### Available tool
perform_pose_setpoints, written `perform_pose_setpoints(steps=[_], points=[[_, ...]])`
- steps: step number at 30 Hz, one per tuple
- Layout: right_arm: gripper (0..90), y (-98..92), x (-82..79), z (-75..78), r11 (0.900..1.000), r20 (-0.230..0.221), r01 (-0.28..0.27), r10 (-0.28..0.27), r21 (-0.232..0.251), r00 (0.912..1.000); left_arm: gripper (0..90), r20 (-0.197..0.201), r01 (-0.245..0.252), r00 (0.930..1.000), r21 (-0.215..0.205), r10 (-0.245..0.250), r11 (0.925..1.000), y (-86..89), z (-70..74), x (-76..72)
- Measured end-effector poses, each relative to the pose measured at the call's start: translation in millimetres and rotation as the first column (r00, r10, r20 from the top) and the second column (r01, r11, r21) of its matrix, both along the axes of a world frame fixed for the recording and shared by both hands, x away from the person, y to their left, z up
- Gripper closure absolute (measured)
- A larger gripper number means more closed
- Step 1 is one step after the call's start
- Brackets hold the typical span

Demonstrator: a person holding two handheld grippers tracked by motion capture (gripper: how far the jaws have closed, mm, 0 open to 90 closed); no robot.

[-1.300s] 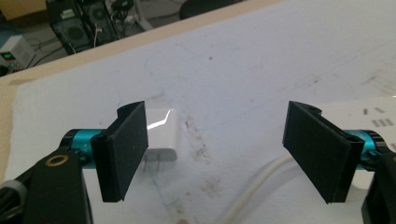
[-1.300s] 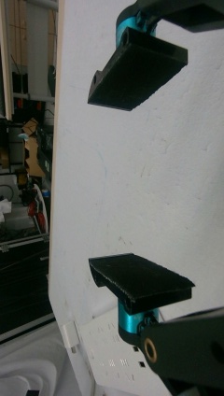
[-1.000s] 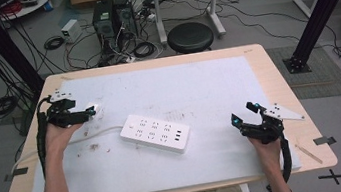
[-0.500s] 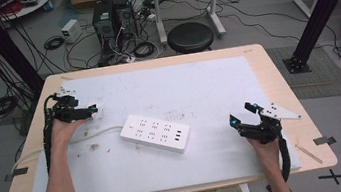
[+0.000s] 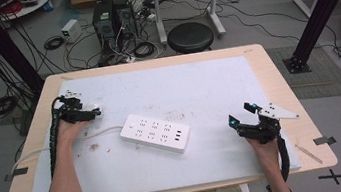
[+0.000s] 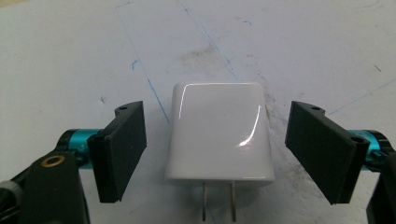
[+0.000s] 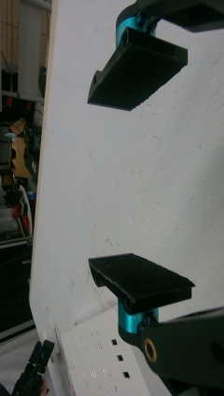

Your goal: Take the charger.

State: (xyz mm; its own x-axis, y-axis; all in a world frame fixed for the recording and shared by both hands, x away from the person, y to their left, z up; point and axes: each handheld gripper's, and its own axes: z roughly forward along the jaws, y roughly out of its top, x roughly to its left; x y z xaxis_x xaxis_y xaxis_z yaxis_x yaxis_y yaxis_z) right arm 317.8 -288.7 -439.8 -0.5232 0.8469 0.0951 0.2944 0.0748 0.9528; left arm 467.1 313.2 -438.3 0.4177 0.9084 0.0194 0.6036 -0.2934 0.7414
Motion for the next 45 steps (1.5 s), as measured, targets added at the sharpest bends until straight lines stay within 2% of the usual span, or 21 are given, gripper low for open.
perform_pose_setpoints(steps=[4,8,14,17,22,29,31,36,39,45], points=[[19.5,0.5,0.5,-0.1,1.000,0.003,-0.003,0.003,-0.004,1.0000,21.0,-0.021,0.000,0.9998,-0.021,-0.001,0.9998,1.2,-3.3,1.4],[19.5,1.1,0.0,-0.1,1.000,-0.006,-0.002,0.002,-0.006,1.0000,21.6,-0.026,-0.007,0.9996,-0.030,0.006,0.9995,1.4,-6.5,2.7],[19.5,1.4,0.1,-0.2,1.000,-0.004,0.001,-0.001,-0.010,1.0000,26.2,-0.029,0.002,0.9996,-0.022,-0.002,0.9998,1.0,-6.8,3.0],[19.5,1.7,0.4,-0.2,1.000,-0.001,-0.001,0.001,-0.013,1.0000,33.9,-0.031,0.019,0.9993,-0.002,-0.019,0.9998,-1.4,-7.2,2.7],[19.5,2.1,0.1,-0.2,1.000,-0.008,-0.002,0.002,-0.016,1.0000,42.3,-0.027,0.030,0.9992,-0.007,-0.030,0.9995,-1.8,-6.8,1.8],[19.5,2.1,0.1,-0.2,1.000,-0.008,-0.001,0.001,-0.018,1.0000,42.4,-0.032,0.024,0.9992,-0.001,-0.024,0.9997,-2.4,-6.2,1.6],[19.5,2.1,0.0,-0.1,1.000,-0.012,-0.001,0.001,-0.019,0.9999,42.4,-0.029,0.022,0.9993,0.010,-0.022,0.9997,-3.3,-5.7,1.3],[19.5,2.6,0.7,-0.3,1.000,-0.009,-0.007,0.007,-0.022,0.9999,42.5,-0.014,0.017,0.9998,-0.004,-0.017,0.9999,-5.5,-4.0,0.4],[19.5,2.8,1.1,-0.4,1.000,-0.005,-0.011,0.011,-0.028,0.9999,42.4,0.002,0.034,0.9994,0.014,-0.034,0.9993,-9.5,1.5,-2.3],[19.5,3.4,0.8,-0.3,1.000,-0.014,-0.010,0.010,-0.025,0.9999,42.4,0.035,0.044,0.9984,0.009,-0.044,0.9990,-15.9,13.9,-9.8]])
